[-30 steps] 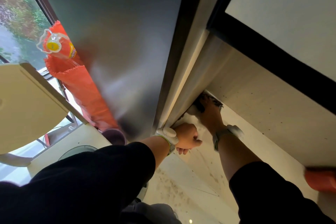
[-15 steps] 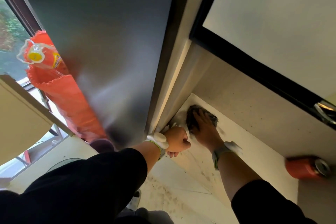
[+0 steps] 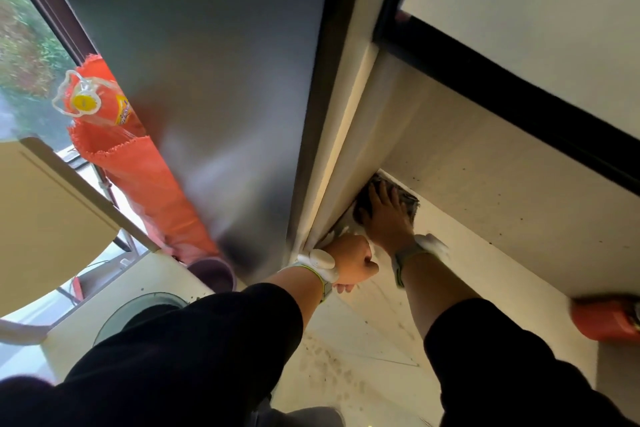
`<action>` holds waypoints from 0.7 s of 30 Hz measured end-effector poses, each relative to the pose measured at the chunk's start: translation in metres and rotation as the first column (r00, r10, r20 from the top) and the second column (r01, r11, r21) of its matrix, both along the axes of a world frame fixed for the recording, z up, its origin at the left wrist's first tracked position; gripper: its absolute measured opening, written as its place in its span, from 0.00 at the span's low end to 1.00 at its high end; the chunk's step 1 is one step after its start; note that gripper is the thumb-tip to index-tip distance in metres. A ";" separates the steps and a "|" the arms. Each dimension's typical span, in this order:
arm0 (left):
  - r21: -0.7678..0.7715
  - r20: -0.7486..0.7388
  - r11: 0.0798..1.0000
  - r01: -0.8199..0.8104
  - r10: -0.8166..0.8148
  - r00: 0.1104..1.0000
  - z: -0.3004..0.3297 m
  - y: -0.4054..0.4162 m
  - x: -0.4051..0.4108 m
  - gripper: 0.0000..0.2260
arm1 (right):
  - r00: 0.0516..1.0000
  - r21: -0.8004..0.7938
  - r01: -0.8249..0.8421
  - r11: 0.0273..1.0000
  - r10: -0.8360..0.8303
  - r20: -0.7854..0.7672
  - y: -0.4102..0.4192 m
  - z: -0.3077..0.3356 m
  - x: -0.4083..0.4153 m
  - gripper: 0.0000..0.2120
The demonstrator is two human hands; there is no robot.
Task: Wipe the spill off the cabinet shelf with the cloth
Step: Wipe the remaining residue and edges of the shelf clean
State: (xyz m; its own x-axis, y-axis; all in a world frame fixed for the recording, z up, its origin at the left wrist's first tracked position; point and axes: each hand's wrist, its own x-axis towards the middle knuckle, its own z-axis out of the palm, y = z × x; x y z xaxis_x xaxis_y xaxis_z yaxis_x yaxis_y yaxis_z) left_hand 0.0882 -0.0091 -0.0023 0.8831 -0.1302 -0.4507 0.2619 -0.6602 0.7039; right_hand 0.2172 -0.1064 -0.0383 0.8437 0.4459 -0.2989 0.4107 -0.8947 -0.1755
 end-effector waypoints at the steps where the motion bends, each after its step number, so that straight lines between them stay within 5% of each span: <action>1: 0.007 -0.003 1.000 0.001 -0.001 1.000 0.000 -0.001 0.000 0.17 | 1.000 0.016 -0.001 1.000 0.001 0.001 0.004 0.000 -0.004 0.32; 12: 0.020 -0.054 0.998 -0.060 0.061 0.997 -0.005 -0.007 0.003 0.17 | 0.997 0.081 0.026 0.996 -0.020 -0.079 -0.024 0.004 0.025 0.32; 21: 0.017 -0.110 0.999 -0.038 0.039 0.993 -0.003 -0.011 0.006 0.16 | 0.958 0.064 0.285 0.957 -0.286 0.007 -0.116 0.002 -0.013 0.33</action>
